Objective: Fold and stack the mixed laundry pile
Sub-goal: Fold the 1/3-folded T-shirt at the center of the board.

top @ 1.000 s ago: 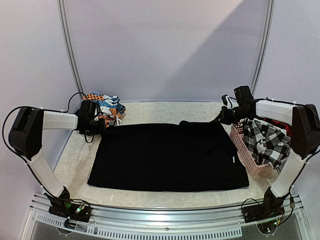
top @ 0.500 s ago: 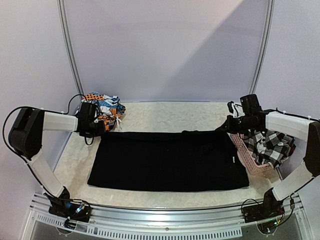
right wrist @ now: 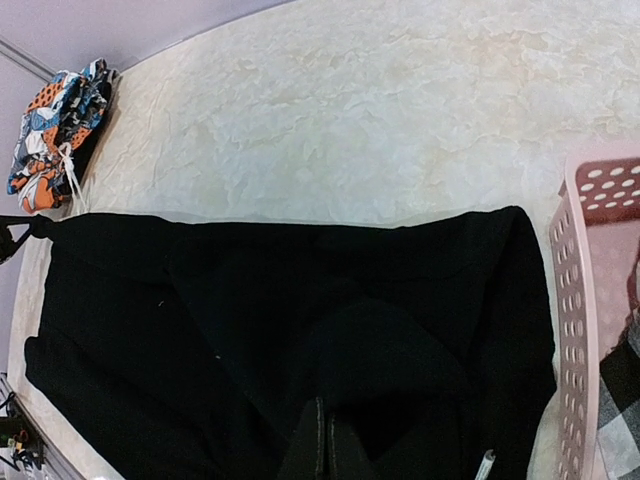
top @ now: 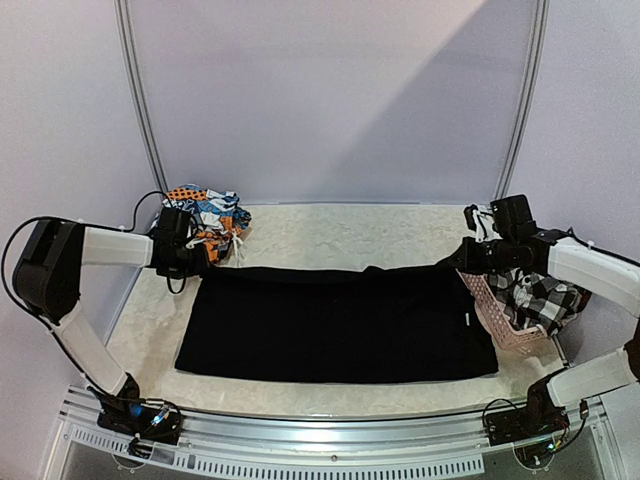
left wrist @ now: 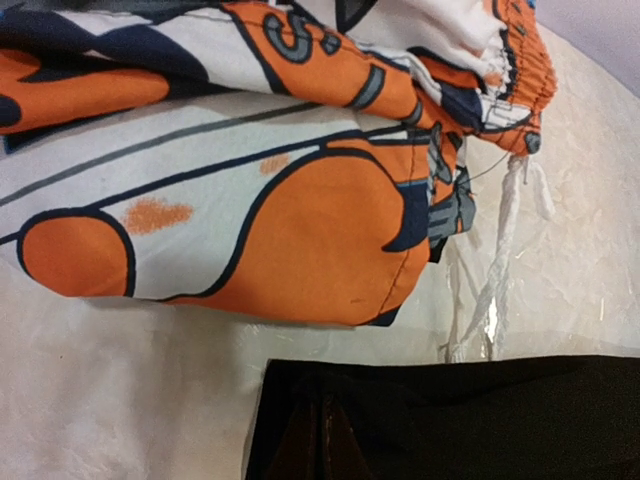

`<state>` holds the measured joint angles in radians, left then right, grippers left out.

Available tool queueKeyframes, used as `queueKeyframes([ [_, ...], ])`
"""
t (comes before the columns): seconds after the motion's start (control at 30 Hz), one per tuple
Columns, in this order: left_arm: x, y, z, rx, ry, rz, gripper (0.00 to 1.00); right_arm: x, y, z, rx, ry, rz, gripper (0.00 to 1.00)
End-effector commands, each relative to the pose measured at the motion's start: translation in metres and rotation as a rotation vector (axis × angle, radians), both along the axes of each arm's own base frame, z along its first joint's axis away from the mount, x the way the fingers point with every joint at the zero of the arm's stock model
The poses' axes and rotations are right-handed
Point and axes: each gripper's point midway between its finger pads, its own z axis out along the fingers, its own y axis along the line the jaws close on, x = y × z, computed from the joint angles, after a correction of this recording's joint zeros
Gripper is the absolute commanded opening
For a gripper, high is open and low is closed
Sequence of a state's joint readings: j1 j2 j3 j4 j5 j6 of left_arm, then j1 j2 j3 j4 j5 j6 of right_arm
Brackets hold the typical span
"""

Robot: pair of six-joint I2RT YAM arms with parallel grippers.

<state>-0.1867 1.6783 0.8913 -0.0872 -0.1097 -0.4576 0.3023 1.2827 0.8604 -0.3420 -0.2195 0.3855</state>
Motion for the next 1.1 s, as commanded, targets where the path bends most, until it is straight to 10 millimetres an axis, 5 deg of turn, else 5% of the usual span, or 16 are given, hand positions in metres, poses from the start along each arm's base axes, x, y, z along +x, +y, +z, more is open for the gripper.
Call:
queueKeyframes([
  [0.0, -0.005, 0.002, 0.01, -0.008, -0.028, 0.014, 0.0, -0.018, -0.005, 0.0, -0.006, -0.005, -0.022, 0.0],
  [0.73, -0.039, -0.001, -0.011, -0.016, 0.027, 0.065, 0.05, -0.072, -0.024, -0.063, -0.015, 0.09, -0.114, 0.0],
  [0.97, -0.046, 0.01, -0.008, -0.001, 0.016, 0.13, 0.22, -0.075, -0.028, -0.075, -0.023, 0.113, -0.138, 0.0],
  [1.07, -0.048, 0.013, -0.001, -0.001, -0.005, 0.145, 0.4, -0.076, -0.029, -0.078, -0.025, 0.123, -0.141, 0.0],
])
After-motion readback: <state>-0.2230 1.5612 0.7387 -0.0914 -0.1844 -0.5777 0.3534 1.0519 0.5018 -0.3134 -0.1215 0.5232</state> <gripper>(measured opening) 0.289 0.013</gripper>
